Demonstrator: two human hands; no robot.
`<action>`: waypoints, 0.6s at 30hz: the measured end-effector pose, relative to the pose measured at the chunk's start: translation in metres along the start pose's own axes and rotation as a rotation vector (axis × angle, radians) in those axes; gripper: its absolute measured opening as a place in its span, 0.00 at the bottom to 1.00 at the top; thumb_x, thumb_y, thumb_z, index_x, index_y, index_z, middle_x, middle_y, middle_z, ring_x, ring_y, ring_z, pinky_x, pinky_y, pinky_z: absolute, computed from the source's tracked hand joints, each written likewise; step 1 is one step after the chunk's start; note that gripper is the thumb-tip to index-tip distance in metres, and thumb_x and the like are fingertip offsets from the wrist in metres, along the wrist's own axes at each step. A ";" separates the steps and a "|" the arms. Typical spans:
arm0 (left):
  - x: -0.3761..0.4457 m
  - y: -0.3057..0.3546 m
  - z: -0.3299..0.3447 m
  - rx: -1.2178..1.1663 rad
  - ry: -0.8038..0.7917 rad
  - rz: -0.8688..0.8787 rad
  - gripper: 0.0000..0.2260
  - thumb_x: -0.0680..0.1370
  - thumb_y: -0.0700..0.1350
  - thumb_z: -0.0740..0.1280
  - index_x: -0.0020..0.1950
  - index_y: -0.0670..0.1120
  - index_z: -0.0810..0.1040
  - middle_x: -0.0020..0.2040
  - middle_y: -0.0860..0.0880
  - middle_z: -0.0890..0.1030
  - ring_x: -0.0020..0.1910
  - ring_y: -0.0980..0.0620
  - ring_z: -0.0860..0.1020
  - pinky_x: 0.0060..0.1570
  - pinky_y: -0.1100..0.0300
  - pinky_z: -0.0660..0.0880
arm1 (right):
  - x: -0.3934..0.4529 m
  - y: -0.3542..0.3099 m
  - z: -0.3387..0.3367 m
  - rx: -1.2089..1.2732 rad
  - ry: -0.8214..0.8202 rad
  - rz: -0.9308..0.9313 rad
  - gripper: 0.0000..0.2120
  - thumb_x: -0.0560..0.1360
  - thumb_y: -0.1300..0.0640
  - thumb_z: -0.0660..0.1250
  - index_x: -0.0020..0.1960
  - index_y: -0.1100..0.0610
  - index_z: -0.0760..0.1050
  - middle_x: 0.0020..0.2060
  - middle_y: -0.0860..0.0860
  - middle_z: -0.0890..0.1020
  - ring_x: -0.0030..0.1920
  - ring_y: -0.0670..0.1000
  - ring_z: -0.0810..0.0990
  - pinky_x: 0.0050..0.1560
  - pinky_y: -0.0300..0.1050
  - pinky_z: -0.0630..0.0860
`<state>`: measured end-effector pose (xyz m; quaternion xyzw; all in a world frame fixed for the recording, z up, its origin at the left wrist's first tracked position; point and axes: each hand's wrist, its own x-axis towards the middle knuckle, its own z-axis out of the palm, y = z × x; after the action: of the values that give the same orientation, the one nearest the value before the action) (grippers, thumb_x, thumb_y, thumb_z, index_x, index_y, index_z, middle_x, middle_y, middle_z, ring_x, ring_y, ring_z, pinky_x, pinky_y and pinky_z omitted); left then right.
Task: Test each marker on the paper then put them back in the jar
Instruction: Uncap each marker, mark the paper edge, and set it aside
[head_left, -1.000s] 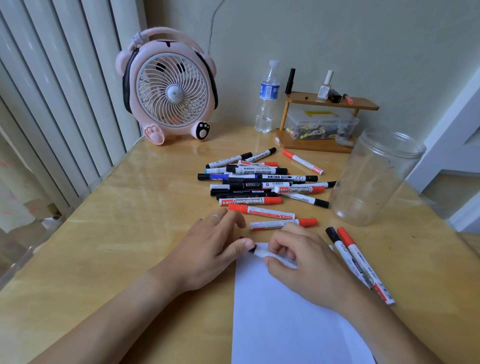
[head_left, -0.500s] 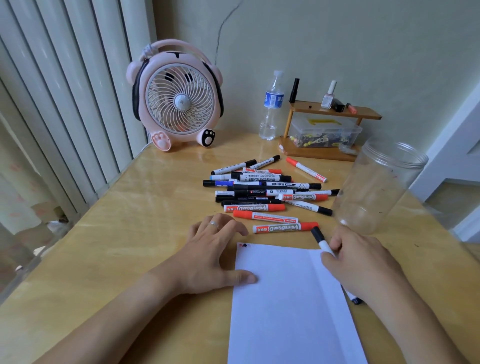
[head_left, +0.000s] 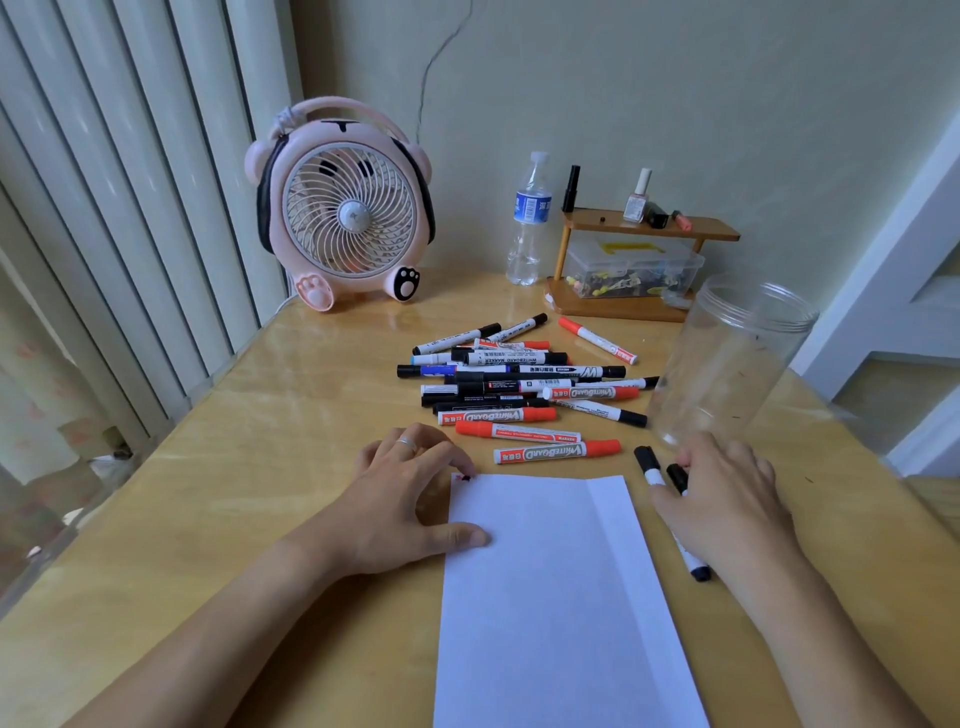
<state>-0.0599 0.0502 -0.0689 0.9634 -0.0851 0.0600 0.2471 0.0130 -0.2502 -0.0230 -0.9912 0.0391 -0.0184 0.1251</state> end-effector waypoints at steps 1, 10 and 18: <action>0.000 0.000 0.000 -0.001 0.005 0.000 0.29 0.67 0.78 0.64 0.61 0.65 0.71 0.62 0.62 0.66 0.67 0.59 0.63 0.70 0.55 0.54 | 0.001 0.000 0.001 0.020 0.017 -0.009 0.20 0.80 0.48 0.66 0.70 0.52 0.69 0.64 0.56 0.72 0.67 0.59 0.67 0.56 0.51 0.73; 0.000 -0.001 0.002 0.005 0.025 0.007 0.28 0.67 0.78 0.64 0.61 0.65 0.71 0.62 0.62 0.66 0.66 0.59 0.63 0.68 0.55 0.54 | 0.006 -0.014 0.019 0.195 0.313 -0.377 0.08 0.75 0.62 0.72 0.53 0.56 0.78 0.52 0.54 0.77 0.57 0.59 0.75 0.54 0.54 0.75; 0.004 0.000 0.002 -0.049 0.125 -0.042 0.11 0.78 0.60 0.62 0.58 0.59 0.75 0.59 0.60 0.72 0.63 0.57 0.69 0.67 0.48 0.64 | 0.025 -0.046 0.053 0.129 0.280 -0.882 0.15 0.74 0.66 0.73 0.58 0.54 0.83 0.50 0.48 0.81 0.51 0.55 0.78 0.52 0.51 0.79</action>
<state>-0.0559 0.0483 -0.0704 0.9531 -0.0506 0.1125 0.2765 0.0436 -0.1945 -0.0625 -0.8914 -0.3706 -0.2058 0.1602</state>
